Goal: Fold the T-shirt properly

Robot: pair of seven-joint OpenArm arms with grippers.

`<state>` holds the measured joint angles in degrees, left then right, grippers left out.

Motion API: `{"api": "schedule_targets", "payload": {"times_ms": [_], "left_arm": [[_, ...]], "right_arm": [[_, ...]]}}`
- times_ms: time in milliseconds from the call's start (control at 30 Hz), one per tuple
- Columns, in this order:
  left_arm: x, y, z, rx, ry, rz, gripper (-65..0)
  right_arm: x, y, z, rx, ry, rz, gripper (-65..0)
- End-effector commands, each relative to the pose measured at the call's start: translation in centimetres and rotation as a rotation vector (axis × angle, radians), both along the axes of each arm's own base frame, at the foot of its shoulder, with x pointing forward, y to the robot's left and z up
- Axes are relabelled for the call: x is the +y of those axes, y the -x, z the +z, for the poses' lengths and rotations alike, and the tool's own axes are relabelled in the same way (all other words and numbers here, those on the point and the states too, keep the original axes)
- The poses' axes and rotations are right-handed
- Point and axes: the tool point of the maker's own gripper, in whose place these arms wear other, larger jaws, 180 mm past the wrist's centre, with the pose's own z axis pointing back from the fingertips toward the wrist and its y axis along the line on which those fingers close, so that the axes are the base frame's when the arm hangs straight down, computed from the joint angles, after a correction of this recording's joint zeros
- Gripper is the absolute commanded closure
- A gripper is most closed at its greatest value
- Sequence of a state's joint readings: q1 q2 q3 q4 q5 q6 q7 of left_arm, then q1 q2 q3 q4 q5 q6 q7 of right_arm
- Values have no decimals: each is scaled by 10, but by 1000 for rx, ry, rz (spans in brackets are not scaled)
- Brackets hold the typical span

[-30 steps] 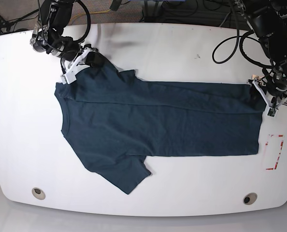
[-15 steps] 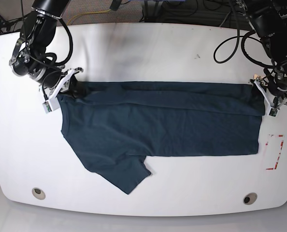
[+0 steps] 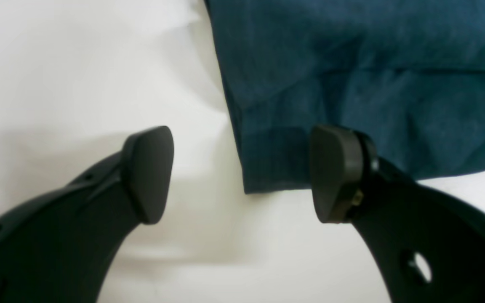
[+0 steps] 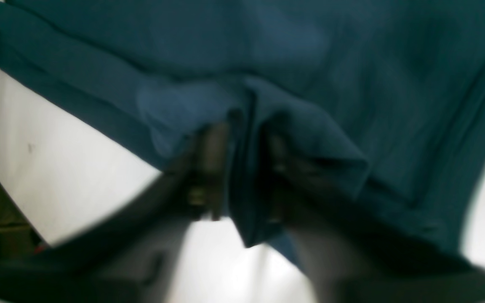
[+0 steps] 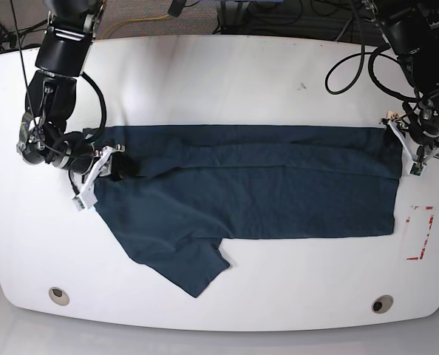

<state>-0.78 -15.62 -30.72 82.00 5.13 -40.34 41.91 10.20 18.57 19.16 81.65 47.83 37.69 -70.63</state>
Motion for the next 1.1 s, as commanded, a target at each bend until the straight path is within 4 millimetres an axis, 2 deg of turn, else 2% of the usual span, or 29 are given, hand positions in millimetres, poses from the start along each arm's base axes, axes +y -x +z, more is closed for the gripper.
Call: {"api": "schedule_targets", "payload": {"times_ms": [0, 133, 267, 400, 467, 633, 767, 967, 1067], "left_arm": [[8, -10, 18, -52, -23, 2, -451], [9, -11, 18, -54, -21, 3, -451], [7, -12, 20, -63, -19, 1, -451], [5, -14, 20, -66, -12, 1, -451], [4, -15, 20, -69, -10, -1, -451], [-7, -27, 23, -96, 13, -4, -451], [-7, -27, 23, -95, 15, -3, -451], [-6, -27, 22, -94, 15, -1, -451], [-6, -27, 23, -95, 16, 0, -451]], "right_arm": [[-22, -18, 25, -80, 49, -32, -298], [-49, -19, 23, -69, 174, -54, -415], [-57, -11, 18, -60, 258, -45, -434], [-52, 0, 19, -77, 323, -20, -438], [-42, 2, 19, -87, 324, -17, -436], [-42, 9, 7, -51, 367, -15, -415], [-28, 29, -14, 6, 330, 2, -368], [0, 30, -23, 20, 257, 0, -342], [6, 21, -22, 10, 228, -7, -342]]}}
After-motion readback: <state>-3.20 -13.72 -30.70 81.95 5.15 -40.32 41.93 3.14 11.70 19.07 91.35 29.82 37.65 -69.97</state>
